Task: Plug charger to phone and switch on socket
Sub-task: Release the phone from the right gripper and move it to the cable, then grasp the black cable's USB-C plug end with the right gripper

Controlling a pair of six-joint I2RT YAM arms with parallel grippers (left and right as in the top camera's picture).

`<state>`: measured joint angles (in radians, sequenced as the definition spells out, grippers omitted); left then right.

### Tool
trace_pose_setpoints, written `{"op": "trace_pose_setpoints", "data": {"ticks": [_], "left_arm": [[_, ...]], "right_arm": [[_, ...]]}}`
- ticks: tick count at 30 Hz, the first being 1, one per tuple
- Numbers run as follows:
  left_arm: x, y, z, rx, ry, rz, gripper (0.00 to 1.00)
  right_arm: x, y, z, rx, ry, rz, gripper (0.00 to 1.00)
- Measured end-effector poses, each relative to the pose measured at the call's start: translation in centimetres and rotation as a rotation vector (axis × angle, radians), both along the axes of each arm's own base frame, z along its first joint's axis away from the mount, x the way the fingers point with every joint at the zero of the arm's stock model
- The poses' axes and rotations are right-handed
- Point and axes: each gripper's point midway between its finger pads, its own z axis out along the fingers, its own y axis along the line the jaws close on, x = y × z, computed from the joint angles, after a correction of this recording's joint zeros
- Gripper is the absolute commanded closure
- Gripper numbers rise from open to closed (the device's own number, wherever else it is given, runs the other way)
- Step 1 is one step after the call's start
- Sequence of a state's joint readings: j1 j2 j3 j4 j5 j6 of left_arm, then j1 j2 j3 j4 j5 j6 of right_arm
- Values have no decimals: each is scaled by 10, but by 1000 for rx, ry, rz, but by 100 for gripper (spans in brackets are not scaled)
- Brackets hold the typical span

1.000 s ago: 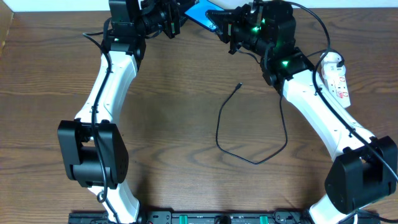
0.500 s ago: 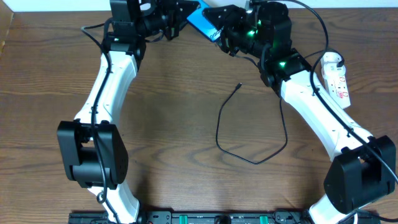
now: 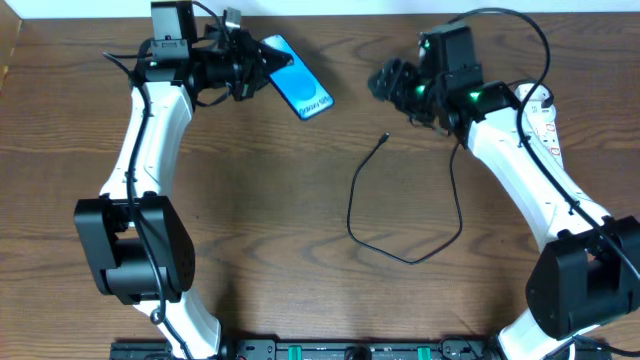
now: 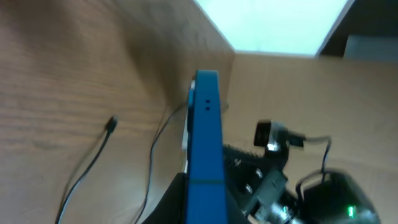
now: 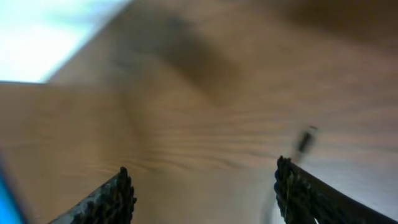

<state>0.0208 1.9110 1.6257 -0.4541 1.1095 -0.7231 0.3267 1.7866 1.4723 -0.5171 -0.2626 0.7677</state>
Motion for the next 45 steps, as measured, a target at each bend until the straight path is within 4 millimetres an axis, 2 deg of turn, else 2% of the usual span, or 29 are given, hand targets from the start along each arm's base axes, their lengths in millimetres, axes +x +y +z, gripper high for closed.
{"op": "trace_pose_setpoints", "data": {"ticks": [2, 7, 14, 18, 23, 31, 38, 45], "left_arm": [[-10, -3, -4, 8, 1, -42, 93], [-28, -6, -13, 30, 4, -110, 93], [-42, -5, -24, 72, 12, -150, 93], [-42, -4, -26, 87, 10, -151, 93], [-44, -3, -27, 92, 12, -154, 93], [-44, -3, -28, 95, 10, -154, 92], [-44, -3, -28, 96, 11, -154, 93], [-44, -3, -28, 96, 11, -154, 93]], "right_arm": [[-10, -7, -12, -65, 41, 5, 30], [-14, -12, -33, -124, 89, 17, 32], [-22, -5, -96, -141, 243, 64, 37], [-27, 0, -119, -133, 302, 85, 43], [-35, 4, -132, -122, 354, 103, 57], [-45, 3, -149, -115, 442, 64, 69], [-46, 9, -168, -103, 478, 47, 69], [-33, 17, -163, -74, 423, 36, 69]]}}
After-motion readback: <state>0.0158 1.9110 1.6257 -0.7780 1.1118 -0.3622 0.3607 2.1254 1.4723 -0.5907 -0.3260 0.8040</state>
